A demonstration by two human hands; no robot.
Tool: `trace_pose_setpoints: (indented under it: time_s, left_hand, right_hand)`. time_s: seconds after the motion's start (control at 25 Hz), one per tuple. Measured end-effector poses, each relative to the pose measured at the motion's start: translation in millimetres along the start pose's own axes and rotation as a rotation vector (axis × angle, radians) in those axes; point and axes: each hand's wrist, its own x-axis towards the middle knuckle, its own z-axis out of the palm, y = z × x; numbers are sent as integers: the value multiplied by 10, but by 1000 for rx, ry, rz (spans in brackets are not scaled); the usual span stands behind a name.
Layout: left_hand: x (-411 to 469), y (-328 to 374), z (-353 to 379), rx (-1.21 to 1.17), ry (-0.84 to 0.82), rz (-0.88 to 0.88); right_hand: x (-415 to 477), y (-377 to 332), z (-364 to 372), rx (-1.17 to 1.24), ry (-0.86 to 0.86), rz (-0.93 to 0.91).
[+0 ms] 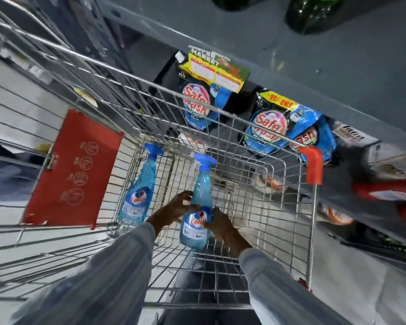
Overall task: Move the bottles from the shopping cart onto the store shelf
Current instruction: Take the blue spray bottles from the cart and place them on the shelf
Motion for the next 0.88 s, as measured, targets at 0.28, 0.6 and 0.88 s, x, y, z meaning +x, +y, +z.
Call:
trace_pose_setpoints:
  time_s: [0.28,0.6,0.88]
  left_hand:
    - [-965,1275,177,0,65,369]
    - [-1859,3083,1219,250,144,1009]
    - [-1878,4211,2830,204,16,1161]
  right_hand:
    - [-1121,-502,-813,-28,356,-413]
    - [-2705,-644,-2423,19,872,-730]
    - [-3517,62,-3746,148,1169,-751]
